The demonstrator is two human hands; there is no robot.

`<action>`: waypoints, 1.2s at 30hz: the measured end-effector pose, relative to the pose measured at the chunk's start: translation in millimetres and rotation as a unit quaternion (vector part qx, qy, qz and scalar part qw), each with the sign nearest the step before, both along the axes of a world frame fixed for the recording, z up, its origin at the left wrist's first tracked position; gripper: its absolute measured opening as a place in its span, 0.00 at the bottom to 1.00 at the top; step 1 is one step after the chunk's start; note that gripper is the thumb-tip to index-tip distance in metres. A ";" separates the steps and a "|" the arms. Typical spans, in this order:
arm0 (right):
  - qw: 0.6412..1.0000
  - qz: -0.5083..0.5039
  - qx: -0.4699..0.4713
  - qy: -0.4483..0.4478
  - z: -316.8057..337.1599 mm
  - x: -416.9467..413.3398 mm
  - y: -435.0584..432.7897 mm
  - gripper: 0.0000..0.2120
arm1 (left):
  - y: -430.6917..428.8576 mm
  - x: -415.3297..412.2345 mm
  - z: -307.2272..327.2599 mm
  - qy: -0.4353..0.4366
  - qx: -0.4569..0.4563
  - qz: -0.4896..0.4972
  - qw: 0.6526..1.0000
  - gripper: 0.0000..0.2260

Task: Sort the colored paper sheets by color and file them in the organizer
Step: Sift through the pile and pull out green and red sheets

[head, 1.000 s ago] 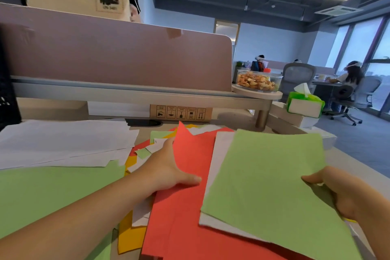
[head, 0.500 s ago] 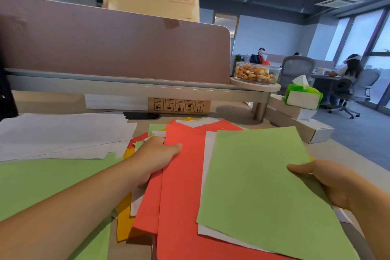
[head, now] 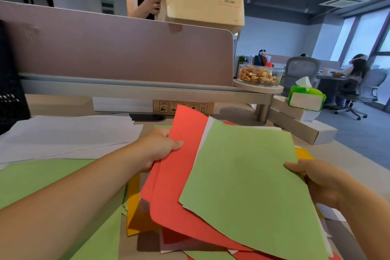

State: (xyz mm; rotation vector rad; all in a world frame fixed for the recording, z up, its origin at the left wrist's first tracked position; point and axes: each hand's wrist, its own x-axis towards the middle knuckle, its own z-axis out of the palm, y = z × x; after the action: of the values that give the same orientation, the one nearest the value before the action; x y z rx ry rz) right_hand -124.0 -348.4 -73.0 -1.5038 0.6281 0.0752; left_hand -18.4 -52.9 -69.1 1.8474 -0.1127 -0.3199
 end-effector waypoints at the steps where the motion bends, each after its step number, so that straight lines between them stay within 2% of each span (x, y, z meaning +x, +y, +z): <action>1: 1.000 -0.006 0.011 -0.009 4.0 -1.8 3.5 0.09 | 3.8 -1.5 8.1 -0.009 -0.013 0.003 1.000 0.04; 8: 0.994 0.027 0.048 -0.091 45.8 -8.0 61.1 0.09 | 79.5 -32.0 69.4 -0.055 -0.064 0.047 0.995 0.03; 16: 0.975 0.139 0.081 -0.150 55.6 17.3 219.7 0.10 | 239.4 -106.5 93.8 -0.100 -0.059 0.199 0.973 0.05; 23: 0.953 0.269 0.069 -0.118 47.5 24.8 364.9 0.11 | 379.9 -182.1 82.7 -0.071 0.014 0.323 0.944 0.07; 30: 0.929 0.355 0.038 -0.095 29.1 25.3 502.7 0.11 | 502.3 -240.0 55.6 -0.022 0.085 0.390 0.917 0.07; 34: 0.907 0.408 0.038 -0.096 14.3 27.5 569.2 0.05 | 570.5 -247.3 33.5 0.049 0.141 0.414 0.898 0.14; 36: 0.897 0.430 0.036 -0.091 8.5 31.4 593.8 0.06 | 596.5 -243.5 28.9 0.072 0.179 0.421 0.886 0.15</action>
State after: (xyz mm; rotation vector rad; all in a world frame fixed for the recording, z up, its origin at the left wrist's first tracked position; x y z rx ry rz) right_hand -92.6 245.3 -64.4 -1.5930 -0.2291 0.6227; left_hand -261.9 543.6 -40.2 2.0334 0.8889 0.1503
